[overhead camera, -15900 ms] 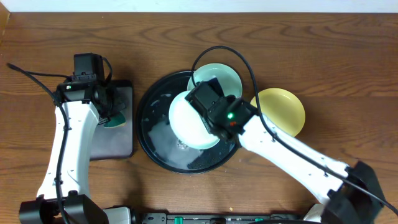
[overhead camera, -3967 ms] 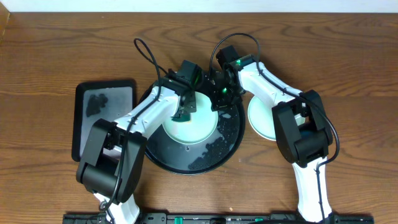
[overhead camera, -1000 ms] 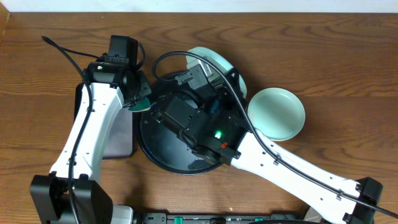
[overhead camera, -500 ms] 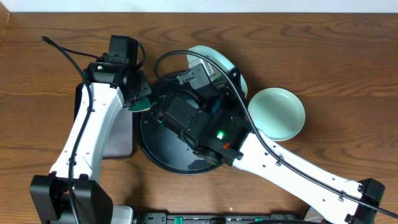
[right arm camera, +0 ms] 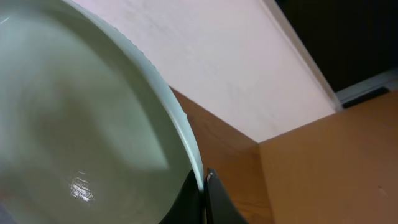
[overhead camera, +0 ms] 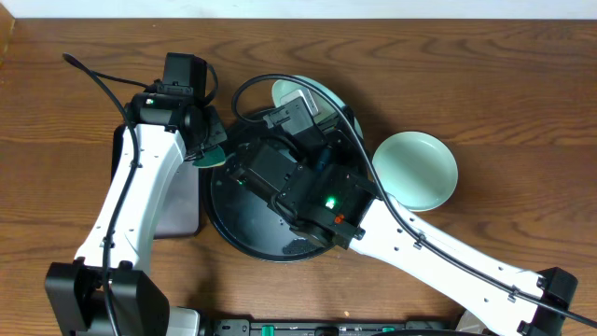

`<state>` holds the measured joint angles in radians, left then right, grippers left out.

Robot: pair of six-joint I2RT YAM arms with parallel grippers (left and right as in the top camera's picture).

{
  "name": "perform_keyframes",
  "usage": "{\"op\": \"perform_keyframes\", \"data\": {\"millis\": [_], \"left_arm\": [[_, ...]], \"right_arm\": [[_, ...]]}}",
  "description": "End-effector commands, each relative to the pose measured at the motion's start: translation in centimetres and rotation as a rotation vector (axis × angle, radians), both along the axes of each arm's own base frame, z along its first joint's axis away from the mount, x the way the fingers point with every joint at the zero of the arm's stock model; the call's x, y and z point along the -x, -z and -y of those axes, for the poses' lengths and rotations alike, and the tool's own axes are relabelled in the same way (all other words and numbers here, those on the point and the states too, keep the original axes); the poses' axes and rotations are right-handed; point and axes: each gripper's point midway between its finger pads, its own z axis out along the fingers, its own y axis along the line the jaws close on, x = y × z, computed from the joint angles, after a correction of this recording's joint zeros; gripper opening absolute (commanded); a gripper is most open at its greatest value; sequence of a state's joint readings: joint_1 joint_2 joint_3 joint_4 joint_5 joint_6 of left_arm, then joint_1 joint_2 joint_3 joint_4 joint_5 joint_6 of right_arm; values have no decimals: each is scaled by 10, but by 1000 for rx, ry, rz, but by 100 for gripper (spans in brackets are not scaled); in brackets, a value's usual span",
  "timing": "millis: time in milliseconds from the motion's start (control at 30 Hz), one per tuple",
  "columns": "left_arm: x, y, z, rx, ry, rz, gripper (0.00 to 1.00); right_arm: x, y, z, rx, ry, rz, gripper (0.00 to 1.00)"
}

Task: Clean dirty plates on tray and stack at the side
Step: 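Lift the mint-green plate with the right gripper and carry it right, then lower the mint-green plate onto the plate stack and release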

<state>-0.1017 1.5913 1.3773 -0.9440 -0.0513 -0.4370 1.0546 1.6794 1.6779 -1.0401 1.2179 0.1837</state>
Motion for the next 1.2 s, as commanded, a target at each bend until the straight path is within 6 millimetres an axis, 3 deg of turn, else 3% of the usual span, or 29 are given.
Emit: {"op": "perform_keyframes", "data": {"millis": [0, 433, 733, 900, 1067, 1167], "left_arm": [[-2, -5, -2, -9, 11, 11, 7], [-2, -5, -2, -9, 11, 11, 7], [-2, -5, -2, -9, 11, 11, 7], [-2, -5, -2, -9, 11, 11, 7], [-2, -5, -2, -11, 17, 10, 7], [-2, -5, -3, -30, 68, 5, 7]], "right_arm": [[-1, -1, 5, -59, 6, -14, 1], [-13, 17, 14, -177, 39, -86, 1], [-35, 74, 26, -459, -14, -470, 1], [-40, 91, 30, -629, -131, -685, 1], [-49, 92, 51, -765, -129, -747, 1], [-56, 94, 75, -814, -74, -755, 1]]}}
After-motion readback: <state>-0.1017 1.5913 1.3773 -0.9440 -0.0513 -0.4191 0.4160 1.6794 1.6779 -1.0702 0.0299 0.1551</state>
